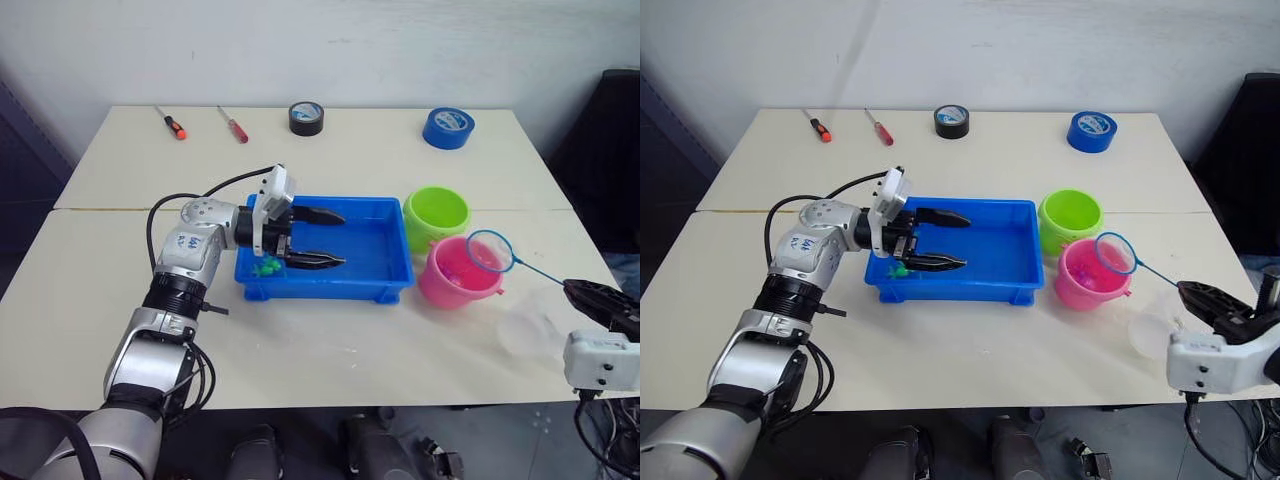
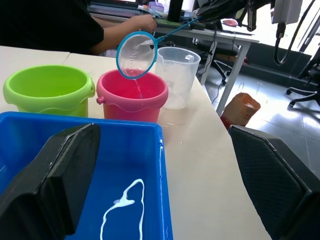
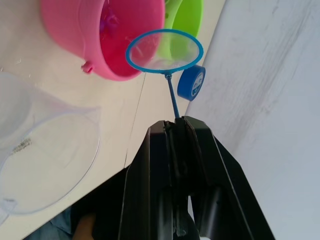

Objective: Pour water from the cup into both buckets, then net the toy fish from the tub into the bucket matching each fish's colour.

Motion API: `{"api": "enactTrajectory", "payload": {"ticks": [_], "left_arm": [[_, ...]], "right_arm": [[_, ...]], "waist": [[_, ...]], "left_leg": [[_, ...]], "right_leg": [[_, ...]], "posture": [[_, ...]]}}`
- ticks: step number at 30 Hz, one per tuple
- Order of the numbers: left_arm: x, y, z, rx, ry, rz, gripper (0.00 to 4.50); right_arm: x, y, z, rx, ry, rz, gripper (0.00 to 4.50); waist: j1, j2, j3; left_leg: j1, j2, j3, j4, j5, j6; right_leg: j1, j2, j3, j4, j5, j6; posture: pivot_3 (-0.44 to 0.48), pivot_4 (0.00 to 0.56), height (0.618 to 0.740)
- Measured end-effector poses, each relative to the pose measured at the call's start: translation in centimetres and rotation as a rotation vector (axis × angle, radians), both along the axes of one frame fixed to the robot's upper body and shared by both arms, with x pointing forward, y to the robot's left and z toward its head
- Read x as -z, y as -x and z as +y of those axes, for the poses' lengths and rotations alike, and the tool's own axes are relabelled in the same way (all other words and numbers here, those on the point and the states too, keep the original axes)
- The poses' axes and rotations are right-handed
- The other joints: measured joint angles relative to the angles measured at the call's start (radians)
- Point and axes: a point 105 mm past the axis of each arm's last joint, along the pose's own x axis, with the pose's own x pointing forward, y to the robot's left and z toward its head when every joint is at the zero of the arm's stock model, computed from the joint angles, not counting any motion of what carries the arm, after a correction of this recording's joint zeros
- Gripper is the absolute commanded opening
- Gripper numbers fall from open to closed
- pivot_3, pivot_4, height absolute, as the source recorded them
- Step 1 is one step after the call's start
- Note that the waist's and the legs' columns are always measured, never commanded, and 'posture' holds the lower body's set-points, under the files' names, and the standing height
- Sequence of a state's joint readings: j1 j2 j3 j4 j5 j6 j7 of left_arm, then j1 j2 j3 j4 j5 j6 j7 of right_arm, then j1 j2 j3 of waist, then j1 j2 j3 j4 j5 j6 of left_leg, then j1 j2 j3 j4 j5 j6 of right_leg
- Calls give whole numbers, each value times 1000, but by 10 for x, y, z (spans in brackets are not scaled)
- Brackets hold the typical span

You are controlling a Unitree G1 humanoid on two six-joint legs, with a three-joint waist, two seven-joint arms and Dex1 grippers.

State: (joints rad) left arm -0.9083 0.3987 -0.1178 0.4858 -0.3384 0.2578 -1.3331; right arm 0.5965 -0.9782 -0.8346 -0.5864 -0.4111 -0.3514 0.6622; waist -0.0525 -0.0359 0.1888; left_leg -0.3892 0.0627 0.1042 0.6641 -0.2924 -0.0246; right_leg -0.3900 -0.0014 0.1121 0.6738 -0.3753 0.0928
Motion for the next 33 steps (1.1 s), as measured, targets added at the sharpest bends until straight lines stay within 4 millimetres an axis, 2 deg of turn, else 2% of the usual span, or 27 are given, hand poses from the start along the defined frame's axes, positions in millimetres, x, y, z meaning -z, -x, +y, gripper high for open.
{"api": "enactTrajectory", "payload": {"ticks": [4,5,6,8,11,13,15,20,23,33], "left_arm": [[0,-1,3,-13,-12,-9,4483],[1,-2,5,-21,-17,-9,4483],[2,-4,10,-40,-26,-5,4483],[3,-7,16,-64,-37,-1,4483],[6,-10,36,-123,-57,9,4483],[16,-11,60,-191,-114,11,4483],[27,-9,87,-262,-176,29,4483],[34,3,130,-376,-259,33,4483],[34,13,146,-418,-299,22,4483],[35,44,160,-495,-341,30,4483]], "right_arm": [[-7,-4,2,-35,-20,-39,0],[-14,-7,3,-23,-111,-77,0],[-25,-11,7,-17,-289,-118,0],[-30,-16,18,-42,-462,-94,0],[-27,-28,45,-108,-670,27,0],[-30,-46,71,-186,-826,128,0],[-25,-62,96,-236,-904,237,0],[0,-87,126,-238,-945,455,0],[10,-98,135,-234,-935,517,0],[51,-127,164,-339,-798,678,0]], "waist": [[-3,0,0],[-4,0,0],[-7,0,0],[-8,0,0],[-8,1,0],[-23,0,0],[-35,0,0],[-23,0,0],[-21,0,0],[-34,0,0]], "left_leg": [[2,0,2,0,0,0],[3,1,3,0,0,0],[4,2,3,1,0,0],[5,2,4,1,0,-1],[5,2,4,1,0,-1],[6,3,5,1,1,-1],[6,3,5,1,1,-1],[1,1,1,2,0,1],[0,1,1,2,-1,2],[0,1,0,2,-1,2]], "right_leg": [[1,0,1,2,0,0],[1,0,1,2,0,0],[1,0,1,3,0,-1],[1,0,2,4,0,-1],[0,-1,2,6,0,-1],[0,-2,2,7,1,-2],[-1,-2,2,8,1,-3],[-5,-6,-3,9,0,-4],[-4,-8,-4,8,0,-4],[-4,-7,-5,9,0,-5]], "posture": [[0,150,740],[0,150,740],[0,150,740],[0,150,740],[0,150,740],[0,150,740],[0,150,740],[0,150,740],[0,150,740],[0,150,740]]}}
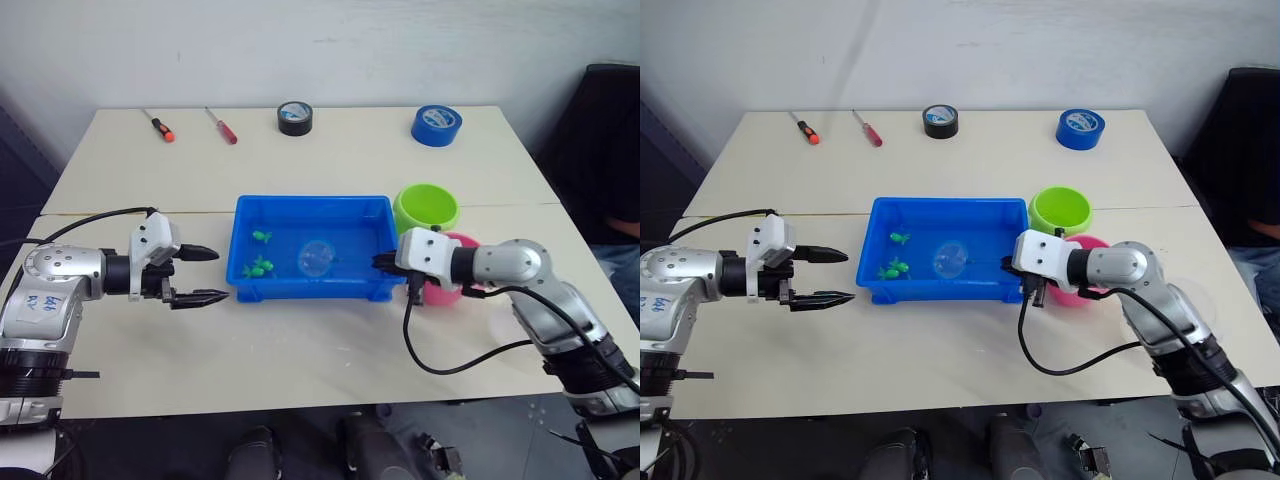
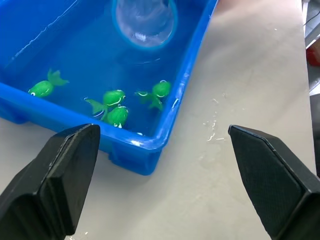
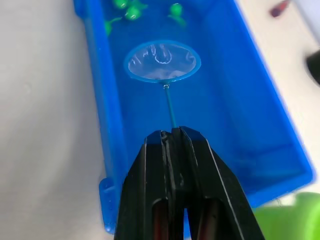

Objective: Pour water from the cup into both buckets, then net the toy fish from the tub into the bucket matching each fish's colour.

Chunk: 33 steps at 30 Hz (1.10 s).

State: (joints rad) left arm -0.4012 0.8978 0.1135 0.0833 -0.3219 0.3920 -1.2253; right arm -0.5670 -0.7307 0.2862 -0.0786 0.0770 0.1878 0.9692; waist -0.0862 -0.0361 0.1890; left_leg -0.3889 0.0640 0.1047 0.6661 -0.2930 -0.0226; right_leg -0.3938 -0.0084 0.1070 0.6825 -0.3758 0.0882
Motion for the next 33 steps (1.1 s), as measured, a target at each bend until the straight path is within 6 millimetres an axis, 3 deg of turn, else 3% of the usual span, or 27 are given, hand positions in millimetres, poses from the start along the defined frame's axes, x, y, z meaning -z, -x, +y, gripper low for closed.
{"api": "enactTrajectory", "payload": {"ticks": [13,18,25,33], "left_arm": [[-7,5,2,-34,6,-9,4483],[-7,4,2,-42,7,-11,4483],[-8,3,1,-46,9,-19,4483],[-11,1,0,-46,11,-35,4483]], "right_arm": [[10,-8,32,-144,28,-30,0],[11,-16,35,-141,74,-75,0],[12,-5,48,-175,-4,32,0],[7,-3,44,-110,-122,143,0]], "waist": [[-1,0,0],[-1,0,0],[-2,0,0],[-2,0,0]], "left_leg": [[0,0,0,0,0,0],[0,0,-1,1,0,0],[0,0,-1,1,0,-1],[0,0,-2,0,0,-1]], "right_leg": [[0,0,-1,1,0,0],[0,0,-1,1,0,0],[0,-1,-2,2,0,0],[0,0,-2,2,0,0]], "posture": [[0,150,740],[0,150,740],[0,150,740],[0,150,740]]}}
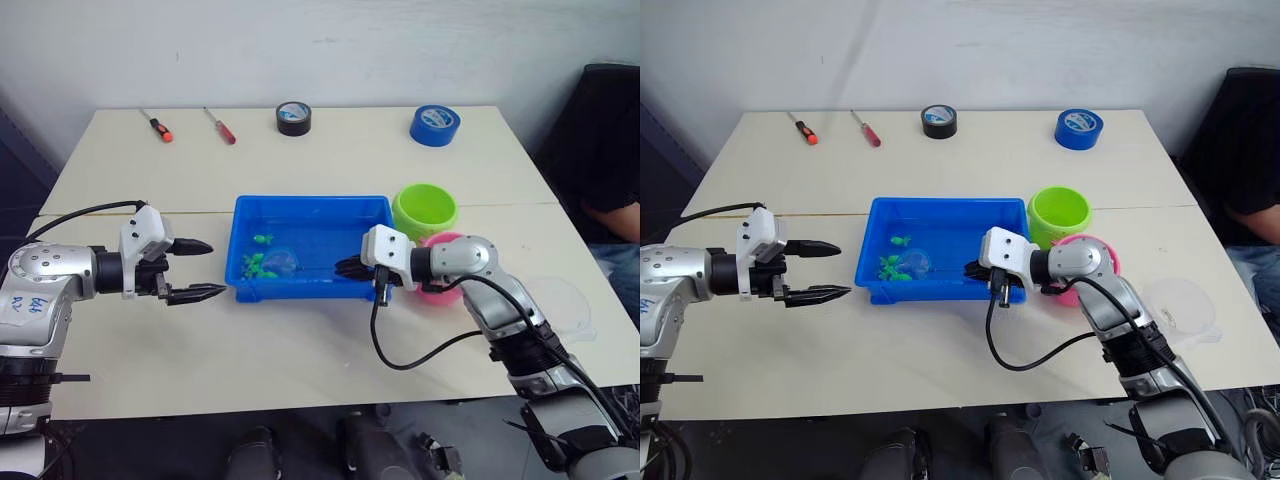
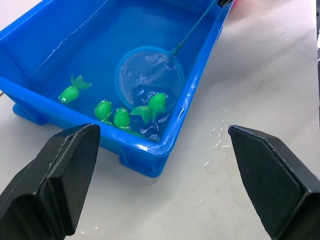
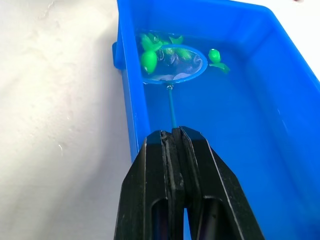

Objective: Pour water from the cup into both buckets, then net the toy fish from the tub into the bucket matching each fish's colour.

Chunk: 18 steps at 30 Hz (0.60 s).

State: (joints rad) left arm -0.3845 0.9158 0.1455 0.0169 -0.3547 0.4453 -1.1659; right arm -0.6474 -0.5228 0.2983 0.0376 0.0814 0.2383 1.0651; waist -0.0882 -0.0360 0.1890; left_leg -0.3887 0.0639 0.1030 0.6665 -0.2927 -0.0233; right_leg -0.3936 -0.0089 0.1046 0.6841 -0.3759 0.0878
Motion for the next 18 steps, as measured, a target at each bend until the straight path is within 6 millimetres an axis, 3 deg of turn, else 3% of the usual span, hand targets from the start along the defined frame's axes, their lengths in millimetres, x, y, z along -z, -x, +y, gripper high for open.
{"api": "enactTrajectory", "payload": {"ticks": [8,18], "left_arm": [[0,-6,1,-16,34,-1,4483],[-25,-24,-39,62,271,-3,4483]], "right_arm": [[4,-1,-12,77,-54,89,0],[-28,19,-52,262,-218,150,0]], "waist": [[3,0,0],[9,0,0]], "left_leg": [[0,0,0,0,0,0],[-1,-1,-2,0,0,0]], "right_leg": [[0,0,0,0,0,0],[1,0,-2,-1,0,0]], "posture": [[0,150,740],[0,150,740]]}}
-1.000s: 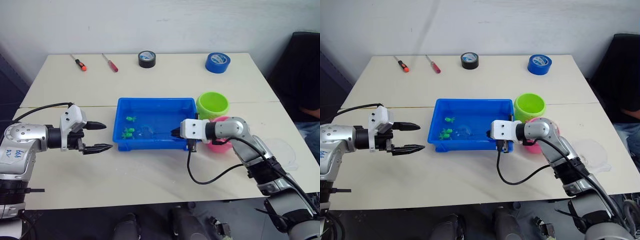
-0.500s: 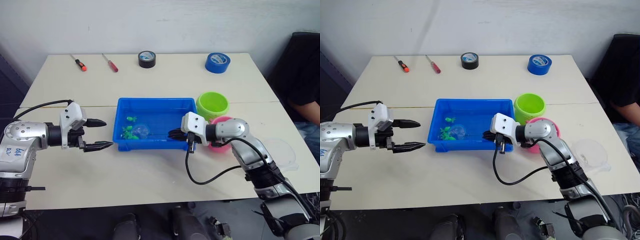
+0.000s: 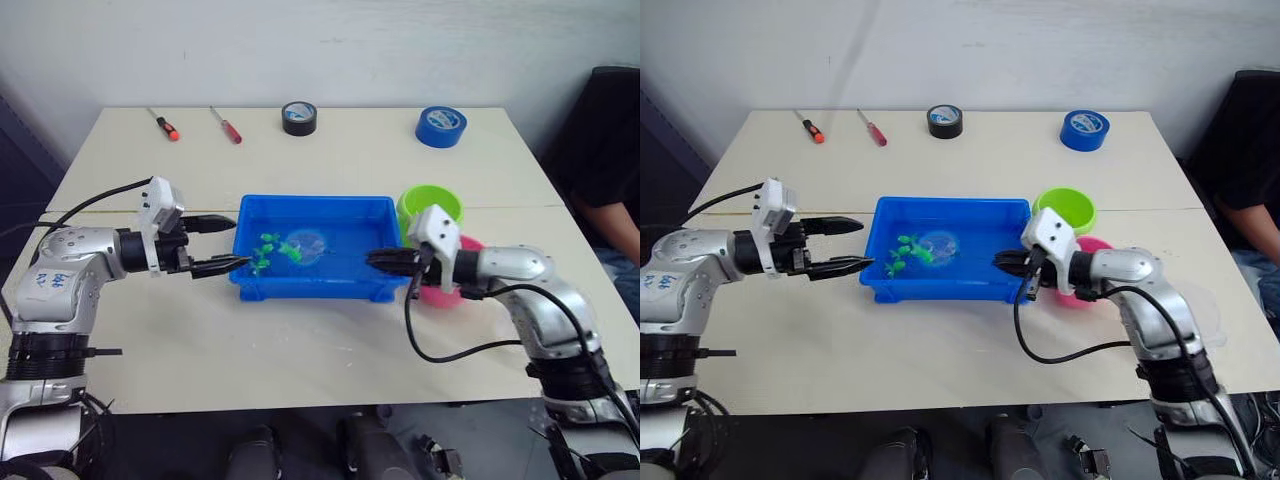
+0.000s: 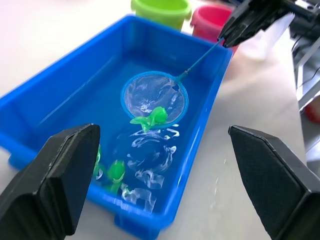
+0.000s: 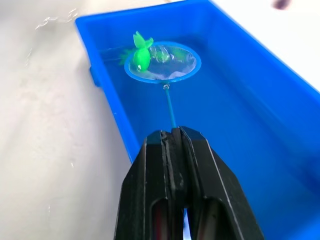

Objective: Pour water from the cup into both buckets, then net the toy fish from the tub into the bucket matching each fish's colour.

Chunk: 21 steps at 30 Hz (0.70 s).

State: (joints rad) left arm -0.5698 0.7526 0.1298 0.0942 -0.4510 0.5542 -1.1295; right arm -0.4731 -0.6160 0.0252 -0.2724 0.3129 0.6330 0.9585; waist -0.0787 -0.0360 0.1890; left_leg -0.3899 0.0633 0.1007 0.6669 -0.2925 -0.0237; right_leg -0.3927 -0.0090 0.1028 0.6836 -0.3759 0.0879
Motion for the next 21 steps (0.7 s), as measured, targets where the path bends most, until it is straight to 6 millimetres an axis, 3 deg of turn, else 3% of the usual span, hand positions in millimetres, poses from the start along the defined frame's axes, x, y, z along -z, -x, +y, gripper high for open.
{"api": "enactTrajectory", "payload": {"ticks": [3,12,21], "left_arm": [[-4,-4,-15,39,39,-5,4483],[-20,-22,-72,194,168,-32,4483],[-18,-25,-86,233,166,-54,4483]], "right_arm": [[-10,8,-10,46,-23,0,0],[-47,27,-74,348,-53,-32,0],[-53,11,-122,556,174,-199,0]], "waist": [[0,0,0],[2,0,0],[-2,0,0]], "left_leg": [[0,0,0,0,0,0],[0,0,0,0,0,-1],[0,0,2,-1,1,-1]], "right_leg": [[0,0,0,0,0,0],[0,1,1,-1,0,0],[0,2,4,-3,0,0]], "posture": [[0,150,740],[0,150,740],[0,150,740]]}}
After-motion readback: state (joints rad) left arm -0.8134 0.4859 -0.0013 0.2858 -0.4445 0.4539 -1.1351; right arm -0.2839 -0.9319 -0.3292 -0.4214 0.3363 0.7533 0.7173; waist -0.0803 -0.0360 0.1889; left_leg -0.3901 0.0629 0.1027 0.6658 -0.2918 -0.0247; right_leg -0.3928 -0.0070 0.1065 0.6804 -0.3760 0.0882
